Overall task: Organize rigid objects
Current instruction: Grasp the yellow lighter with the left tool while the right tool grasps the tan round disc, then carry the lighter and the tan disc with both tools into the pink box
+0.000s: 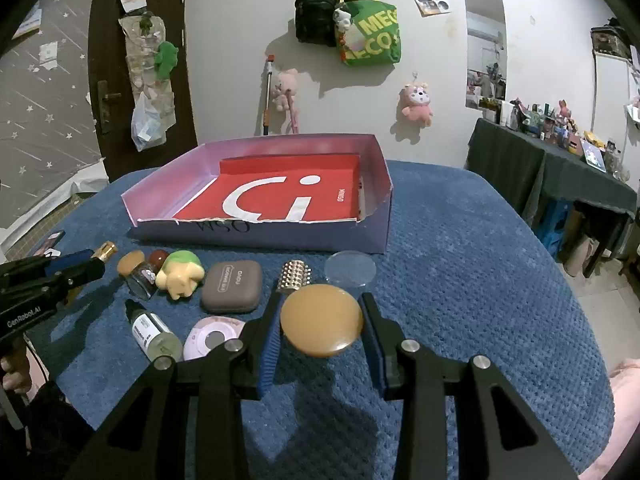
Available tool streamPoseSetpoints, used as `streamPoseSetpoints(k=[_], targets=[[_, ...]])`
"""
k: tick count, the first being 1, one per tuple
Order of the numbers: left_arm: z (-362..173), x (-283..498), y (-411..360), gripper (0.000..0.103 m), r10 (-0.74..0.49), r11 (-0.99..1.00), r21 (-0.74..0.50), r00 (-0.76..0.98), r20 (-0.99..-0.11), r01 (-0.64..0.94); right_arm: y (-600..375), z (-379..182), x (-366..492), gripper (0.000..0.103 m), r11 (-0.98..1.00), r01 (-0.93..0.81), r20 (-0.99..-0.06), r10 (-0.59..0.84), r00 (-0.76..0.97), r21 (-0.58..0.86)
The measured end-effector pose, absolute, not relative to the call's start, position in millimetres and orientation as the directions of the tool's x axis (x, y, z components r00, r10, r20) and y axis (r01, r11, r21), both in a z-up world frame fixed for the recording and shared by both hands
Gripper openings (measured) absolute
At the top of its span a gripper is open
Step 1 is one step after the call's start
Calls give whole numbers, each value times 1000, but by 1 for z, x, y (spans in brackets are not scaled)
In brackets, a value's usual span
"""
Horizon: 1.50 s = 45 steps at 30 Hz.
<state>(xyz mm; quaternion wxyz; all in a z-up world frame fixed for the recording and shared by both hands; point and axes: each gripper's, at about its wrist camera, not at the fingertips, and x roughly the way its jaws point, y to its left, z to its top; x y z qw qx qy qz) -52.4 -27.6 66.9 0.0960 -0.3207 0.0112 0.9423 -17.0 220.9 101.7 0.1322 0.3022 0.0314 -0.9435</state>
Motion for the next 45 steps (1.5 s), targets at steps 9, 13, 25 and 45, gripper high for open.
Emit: streamPoseSetpoints(k=[9,13,25,45], targets=[[67,-52,-27,22,172,-982,-41,-776,-607,-186,219,101,-18,40,-961,274,-582,-236,-778,24],[69,-53,-28,22,174,-982,-44,-777,-605,-186,218,102,-18,40,-961,277,-582,-238,-777,23],[107,-99,-25,22,228,-970,-74,-771,-594,-230,210,138,-50,40,-945,326,-553,-271,-788,-1],[74,-228,-10,22,154,-952,45,-597,-787,-304,180,111,-197,40,-874,472,-802,-195,-565,-120]])
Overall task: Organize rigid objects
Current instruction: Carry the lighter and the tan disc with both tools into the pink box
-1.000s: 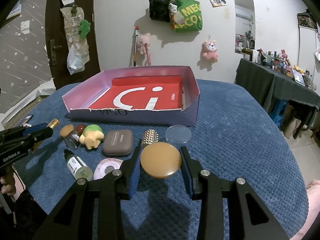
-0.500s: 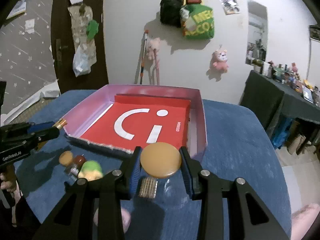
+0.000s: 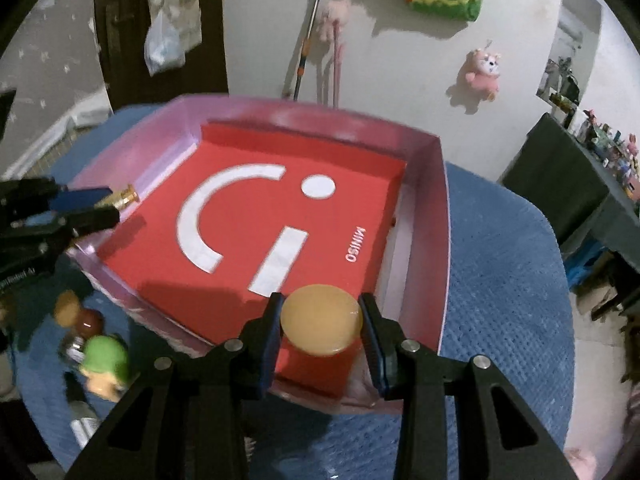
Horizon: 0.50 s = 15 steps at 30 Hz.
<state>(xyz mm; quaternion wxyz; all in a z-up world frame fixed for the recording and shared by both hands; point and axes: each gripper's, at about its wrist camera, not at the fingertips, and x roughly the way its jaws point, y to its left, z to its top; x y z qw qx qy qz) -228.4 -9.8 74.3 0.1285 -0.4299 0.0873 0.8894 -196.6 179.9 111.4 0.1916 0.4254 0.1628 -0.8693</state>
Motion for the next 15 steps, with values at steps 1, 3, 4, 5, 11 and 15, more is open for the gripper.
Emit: streamPoseSetpoints(k=[1,3,4,5,11,15], targets=[[72,-230,-9,22,151,-950,48,-591,-793,-307,177,111,-198,40,-866,482,-807,-185,-560,-135],[67,-233,-8,22,145,-947,56,-575,-805,-317,176,109,-202,40,-861,494,-824,-190,-534,-121],[65,-235,-8,22,142,-945,61,-572,-808,-320,175,109,-203,40,-858,496,-828,-177,-532,-135],[63,-236,-7,22,132,-945,71,-569,-812,-320,173,108,-204,40,-853,498,-829,-163,-535,-154],[53,-242,-8,22,111,-944,83,-541,-833,-320,161,98,-211,40,-818,528,-846,-102,-524,-229],[47,-246,-12,22,106,-945,79,-525,-845,-318,156,94,-211,40,-792,542,-848,-59,-527,-281]])
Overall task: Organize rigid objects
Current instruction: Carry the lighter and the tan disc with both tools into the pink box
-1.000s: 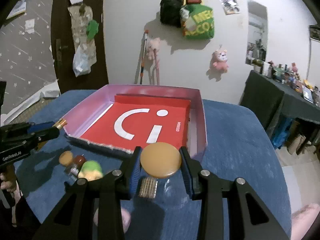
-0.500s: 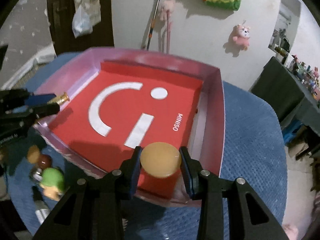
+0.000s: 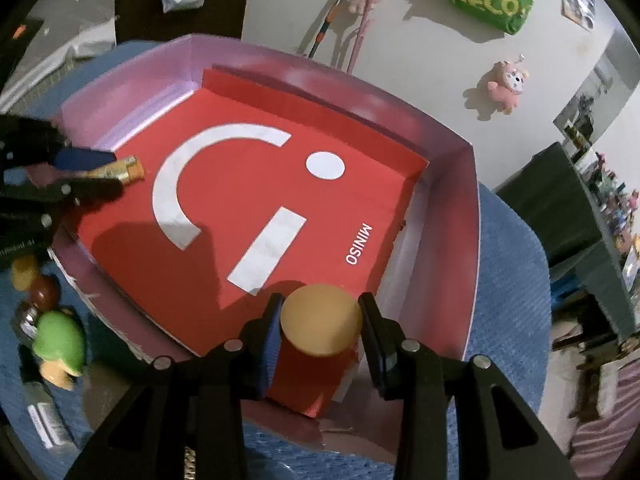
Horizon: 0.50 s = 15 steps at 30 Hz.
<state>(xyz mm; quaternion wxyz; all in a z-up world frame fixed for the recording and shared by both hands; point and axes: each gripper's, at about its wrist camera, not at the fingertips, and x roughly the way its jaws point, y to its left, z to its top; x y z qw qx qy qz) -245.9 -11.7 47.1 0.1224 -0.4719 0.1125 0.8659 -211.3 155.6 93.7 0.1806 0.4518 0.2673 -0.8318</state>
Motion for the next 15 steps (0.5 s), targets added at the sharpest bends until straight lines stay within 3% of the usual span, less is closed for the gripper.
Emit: streamPoseSetpoints(k=[15], targets=[[47,-247,-12,22,99,-941,92,-523,-846,-326,154,94,-211,40,-781,553,-854,-49,-517,-290]])
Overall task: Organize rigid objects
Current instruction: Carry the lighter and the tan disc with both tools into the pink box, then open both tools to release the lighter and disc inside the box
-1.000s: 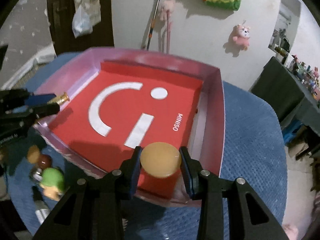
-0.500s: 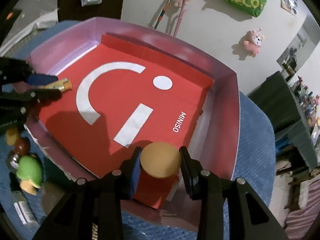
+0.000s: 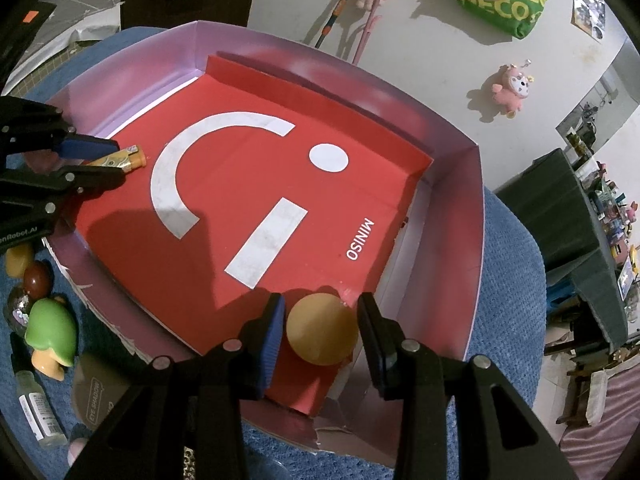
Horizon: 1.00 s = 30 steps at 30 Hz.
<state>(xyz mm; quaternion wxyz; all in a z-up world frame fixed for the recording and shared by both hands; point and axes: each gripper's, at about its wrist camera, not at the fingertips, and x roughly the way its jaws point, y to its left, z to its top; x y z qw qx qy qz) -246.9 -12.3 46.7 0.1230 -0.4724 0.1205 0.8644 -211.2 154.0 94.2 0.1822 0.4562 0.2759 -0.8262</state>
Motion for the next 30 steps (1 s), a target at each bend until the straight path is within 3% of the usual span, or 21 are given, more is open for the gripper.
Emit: streamPoseSetpoints(k=[26,30], targets=[[49,-247,-10,23,162,-942,27,-524,-836,-335,155,105,-208,43,-804,542,-852,-89,-516,-244],[56,-244,-11,23,184,-944,4,-537,-824,-331,157,115,-202,57,-811,534,-836,-108,-538,-238]])
